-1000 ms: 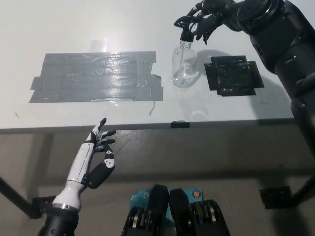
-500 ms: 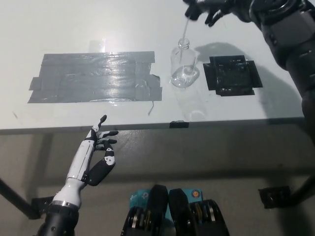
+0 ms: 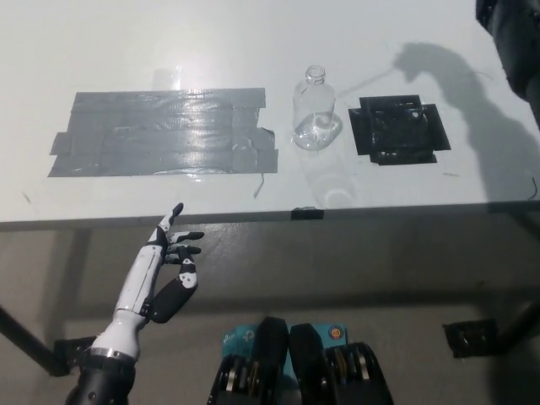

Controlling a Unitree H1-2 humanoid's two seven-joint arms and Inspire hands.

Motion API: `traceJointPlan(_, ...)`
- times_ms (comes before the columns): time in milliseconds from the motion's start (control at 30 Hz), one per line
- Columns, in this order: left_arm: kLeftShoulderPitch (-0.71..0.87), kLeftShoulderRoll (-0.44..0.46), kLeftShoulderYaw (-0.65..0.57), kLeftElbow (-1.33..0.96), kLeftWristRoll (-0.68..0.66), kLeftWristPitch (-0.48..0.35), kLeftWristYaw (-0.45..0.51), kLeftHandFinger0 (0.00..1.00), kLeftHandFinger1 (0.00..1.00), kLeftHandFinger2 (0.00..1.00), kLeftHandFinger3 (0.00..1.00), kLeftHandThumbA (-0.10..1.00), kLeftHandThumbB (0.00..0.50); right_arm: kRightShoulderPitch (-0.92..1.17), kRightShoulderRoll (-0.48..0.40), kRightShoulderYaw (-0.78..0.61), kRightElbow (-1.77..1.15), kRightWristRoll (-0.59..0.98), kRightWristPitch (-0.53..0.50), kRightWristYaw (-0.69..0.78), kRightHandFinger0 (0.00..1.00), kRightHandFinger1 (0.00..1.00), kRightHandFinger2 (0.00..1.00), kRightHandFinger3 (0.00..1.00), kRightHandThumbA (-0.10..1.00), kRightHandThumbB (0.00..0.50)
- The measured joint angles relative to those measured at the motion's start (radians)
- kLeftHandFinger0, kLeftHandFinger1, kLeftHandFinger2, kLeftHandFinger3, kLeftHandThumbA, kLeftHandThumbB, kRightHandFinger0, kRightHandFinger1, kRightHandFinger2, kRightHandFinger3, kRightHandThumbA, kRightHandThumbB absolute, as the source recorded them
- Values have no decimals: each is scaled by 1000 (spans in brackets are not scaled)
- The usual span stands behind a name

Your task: The robot grabs the black lid of the spray bottle on the desk and places it on the black area of the desk

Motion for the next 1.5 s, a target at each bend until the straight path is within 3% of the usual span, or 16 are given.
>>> traceJointPlan(67, 1, 0, 1, 0, -1, -4, 0, 511, 604, 719, 1000, -100, 185, 6, -10, -8, 0, 16, 0, -18, 301, 334, 476, 511, -100, 334)
traceJointPlan(200, 5, 1, 8, 1, -1, -11, 0, 513, 605, 720, 1000, -100, 185, 43, -22, -6, 0, 32, -2, -35, 365, 374, 534, 519, -100, 320)
traceJointPlan(367, 21, 2, 18, -1, 1, -18, 0, 520, 604, 727, 1000, -100, 180, 135, -20, 16, 0, 43, -10, -48, 232, 276, 463, 521, -100, 362)
traceJointPlan(567, 49, 2, 31, -17, 1, -16, 0, 483, 574, 689, 1000, -100, 184, 265, 4, 169, 2, 2, -26, -83, 282, 334, 497, 533, -100, 342)
traceJointPlan(633, 50, 2, 31, -23, 3, -16, 0, 483, 570, 685, 1000, -100, 184, 291, 14, 246, 4, -26, -29, -91, 720, 828, 1000, 1000, 156, 379)
traceJointPlan(667, 50, 2, 32, -25, 3, -16, 0, 481, 569, 684, 1000, -100, 184, 300, 18, 277, 6, -38, -29, -91, 1000, 1000, 1000, 1000, 336, 441)
traceJointPlan(800, 49, 2, 38, -26, -1, -16, 0, 484, 580, 692, 1000, -100, 183, 302, 17, 471, 9, -116, -21, -41, 1000, 1000, 1000, 1000, 439, 499)
traceJointPlan(900, 45, 2, 40, -26, -5, -16, 0, 460, 571, 687, 988, -100, 189, 281, 11, 547, 9, -152, -18, -8, 1000, 1000, 1000, 1000, 569, 491)
traceJointPlan(1000, 37, 3, 40, -22, -2, -17, 0, 460, 566, 684, 965, -100, 190, 255, 4, 607, 9, -182, -18, 12, 1000, 1000, 1000, 1000, 611, 494)
traceJointPlan(1400, 19, 14, 39, -17, -2, -17, 0, 514, 619, 746, 964, -100, 165, 181, -21, 654, 8, -224, -19, 46, 1000, 1000, 1000, 1000, 650, 488)
traceJointPlan(1500, 9, 16, 39, -17, -7, -15, -1, 509, 619, 745, 970, -100, 164, 156, -27, 638, 6, -223, -31, 39, 1000, 1000, 1000, 1000, 738, 472)
